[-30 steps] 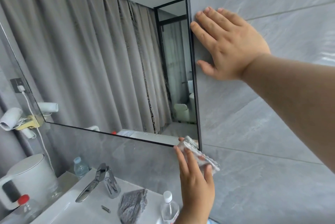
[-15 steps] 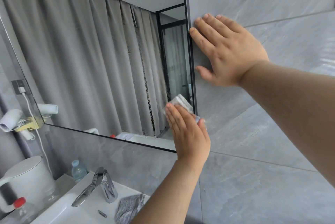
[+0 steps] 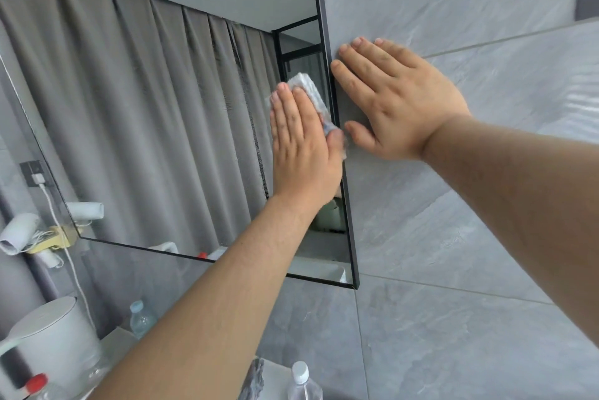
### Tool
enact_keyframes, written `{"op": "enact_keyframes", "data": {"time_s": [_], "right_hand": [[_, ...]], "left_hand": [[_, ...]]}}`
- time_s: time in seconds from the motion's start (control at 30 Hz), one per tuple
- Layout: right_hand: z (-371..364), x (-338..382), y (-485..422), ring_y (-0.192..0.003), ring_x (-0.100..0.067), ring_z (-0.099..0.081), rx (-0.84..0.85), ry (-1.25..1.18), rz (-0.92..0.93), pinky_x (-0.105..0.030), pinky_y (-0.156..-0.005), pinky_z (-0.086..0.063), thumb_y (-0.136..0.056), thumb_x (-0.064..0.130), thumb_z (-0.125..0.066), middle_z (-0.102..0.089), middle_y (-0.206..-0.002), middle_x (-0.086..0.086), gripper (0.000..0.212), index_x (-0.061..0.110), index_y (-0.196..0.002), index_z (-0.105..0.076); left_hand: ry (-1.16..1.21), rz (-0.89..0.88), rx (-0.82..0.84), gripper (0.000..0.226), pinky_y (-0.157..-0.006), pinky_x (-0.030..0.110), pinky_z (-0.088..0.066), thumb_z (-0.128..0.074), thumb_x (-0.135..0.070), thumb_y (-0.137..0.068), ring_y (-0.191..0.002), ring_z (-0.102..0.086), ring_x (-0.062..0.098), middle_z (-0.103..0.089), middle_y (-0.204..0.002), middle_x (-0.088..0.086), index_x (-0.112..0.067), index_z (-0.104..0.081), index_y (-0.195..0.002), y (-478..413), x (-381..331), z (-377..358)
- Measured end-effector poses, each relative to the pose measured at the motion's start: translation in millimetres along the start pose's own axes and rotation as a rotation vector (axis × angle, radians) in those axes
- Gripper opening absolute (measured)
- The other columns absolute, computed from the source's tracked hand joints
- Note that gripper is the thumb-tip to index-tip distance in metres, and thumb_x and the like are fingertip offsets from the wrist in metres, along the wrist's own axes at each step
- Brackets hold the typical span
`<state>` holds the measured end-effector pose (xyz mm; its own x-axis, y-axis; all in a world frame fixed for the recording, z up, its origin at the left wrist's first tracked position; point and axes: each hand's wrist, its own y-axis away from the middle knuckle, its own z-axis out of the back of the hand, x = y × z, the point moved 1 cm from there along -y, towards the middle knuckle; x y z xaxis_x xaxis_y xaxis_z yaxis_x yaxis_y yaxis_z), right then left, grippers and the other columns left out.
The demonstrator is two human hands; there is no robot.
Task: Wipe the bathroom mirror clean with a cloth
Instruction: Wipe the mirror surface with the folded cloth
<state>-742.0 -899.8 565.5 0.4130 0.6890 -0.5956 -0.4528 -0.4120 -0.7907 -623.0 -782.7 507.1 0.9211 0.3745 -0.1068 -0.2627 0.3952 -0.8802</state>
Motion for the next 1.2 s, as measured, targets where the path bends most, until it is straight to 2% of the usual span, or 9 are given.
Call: {"op": "enact_keyframes", "data": {"time_s": [0.17, 0.3, 0.4, 0.53, 0.57, 0.7, 0.87, 1.03, 1.2], "right_hand": [[0.3, 0.2, -1.1, -0.140, -0.043, -0.039, 0.031, 0.020, 0.005, -0.051, -0.119, -0.026, -0.092, 0.046, -0.036, -0.042, -0.150, -0.027, 0.074, -0.002, -0.148, -0.037], [0.6, 0.2, -1.1, -0.141, -0.043, -0.038, 0.055, 0.035, 0.009, -0.052, -0.119, -0.026, -0.092, 0.048, -0.036, -0.041, -0.151, -0.027, 0.076, -0.001, -0.149, -0.036], [1.9, 0.3, -1.5, -0.143, -0.042, -0.036, 0.088, 0.040, 0.007, -0.052, -0.120, -0.024, -0.093, 0.050, -0.036, -0.039, -0.153, -0.026, 0.077, 0.000, -0.151, -0.034], [3.2, 0.6, -1.5, -0.143, -0.041, -0.035, 0.108, 0.057, -0.003, -0.051, -0.120, -0.023, -0.093, 0.049, -0.035, -0.038, -0.153, -0.026, 0.077, -0.002, -0.150, -0.034], [3.6, 0.9, -1.7, -0.143, -0.041, -0.036, 0.102, 0.062, -0.007, -0.051, -0.120, -0.023, -0.092, 0.048, -0.035, -0.039, -0.152, -0.026, 0.077, -0.004, -0.149, -0.036], [4.0, 2.4, -2.7, -0.142, -0.041, -0.037, 0.100, 0.082, -0.011, -0.050, -0.120, -0.024, -0.091, 0.045, -0.037, -0.040, -0.152, -0.025, 0.075, -0.007, -0.146, -0.040], [6.4, 3.6, -3.8, -0.142, -0.040, -0.039, 0.139, 0.111, -0.029, -0.048, -0.121, -0.022, -0.087, 0.042, -0.044, -0.039, -0.153, -0.025, 0.076, -0.007, -0.145, -0.042], [20.2, 2.1, -5.9, -0.138, -0.040, -0.043, 0.145, 0.027, -0.173, -0.052, -0.117, -0.030, -0.081, 0.036, -0.050, -0.038, -0.153, -0.025, 0.071, -0.006, -0.139, -0.050], [26.2, -18.8, -57.5, -0.136, -0.039, -0.046, 0.121, 0.117, -0.223, -0.057, -0.115, -0.028, -0.081, 0.035, -0.042, -0.044, -0.151, -0.023, 0.071, -0.002, -0.140, -0.051]], "left_hand": [[-0.120, -0.107, 0.051, 0.075, -0.124, 0.048, 0.000, -0.022, -0.032, -0.100, -0.150, 0.019, 0.033, 0.030, -0.157, 0.017, -0.005, 0.028, -0.148, 88.4, 56.0, -31.4], [-0.229, -0.281, 0.068, 0.082, -0.122, 0.046, -0.006, -0.035, -0.038, -0.097, -0.152, 0.008, 0.033, 0.010, -0.162, 0.022, 0.000, 0.012, -0.153, 125.0, 91.3, -40.2], [-0.294, -0.347, 0.070, 0.085, -0.123, 0.045, -0.004, -0.038, -0.039, -0.096, -0.151, 0.007, 0.034, 0.001, -0.159, 0.028, 0.003, 0.009, -0.153, 98.2, 90.5, -27.7], [-0.207, -0.177, 0.087, 0.077, -0.120, 0.035, 0.019, -0.019, -0.041, -0.098, -0.146, 0.030, 0.024, 0.034, -0.154, 0.016, -0.004, 0.026, -0.148, 21.0, 67.1, 4.6], [-0.198, -0.169, 0.077, 0.076, -0.119, 0.034, 0.020, -0.016, -0.042, -0.097, -0.145, 0.032, 0.023, 0.035, -0.154, 0.015, -0.003, 0.026, -0.148, -2.6, 60.9, 14.1], [-0.246, -0.226, -0.021, 0.079, -0.122, 0.039, 0.011, -0.016, -0.044, -0.095, -0.150, 0.015, 0.034, 0.014, -0.161, 0.025, 0.005, 0.008, -0.152, -91.2, 38.3, 54.1], [-0.258, -0.241, -0.057, 0.073, -0.122, 0.038, 0.013, -0.026, -0.038, -0.103, -0.150, 0.016, 0.033, 0.016, -0.162, 0.022, 0.002, 0.009, -0.154, -166.5, 11.5, 86.6], [-0.254, -0.233, -0.046, 0.072, -0.122, 0.039, 0.011, -0.025, -0.038, -0.104, -0.150, 0.016, 0.032, 0.016, -0.162, 0.021, 0.001, 0.008, -0.154, -173.4, 1.6, 93.7], [-0.230, -0.286, -0.020, 0.082, -0.123, 0.042, 0.007, -0.007, -0.049, -0.091, -0.150, 0.016, 0.031, 0.014, -0.162, 0.021, 0.003, 0.006, -0.153, -160.4, 11.4, 84.4]]}}
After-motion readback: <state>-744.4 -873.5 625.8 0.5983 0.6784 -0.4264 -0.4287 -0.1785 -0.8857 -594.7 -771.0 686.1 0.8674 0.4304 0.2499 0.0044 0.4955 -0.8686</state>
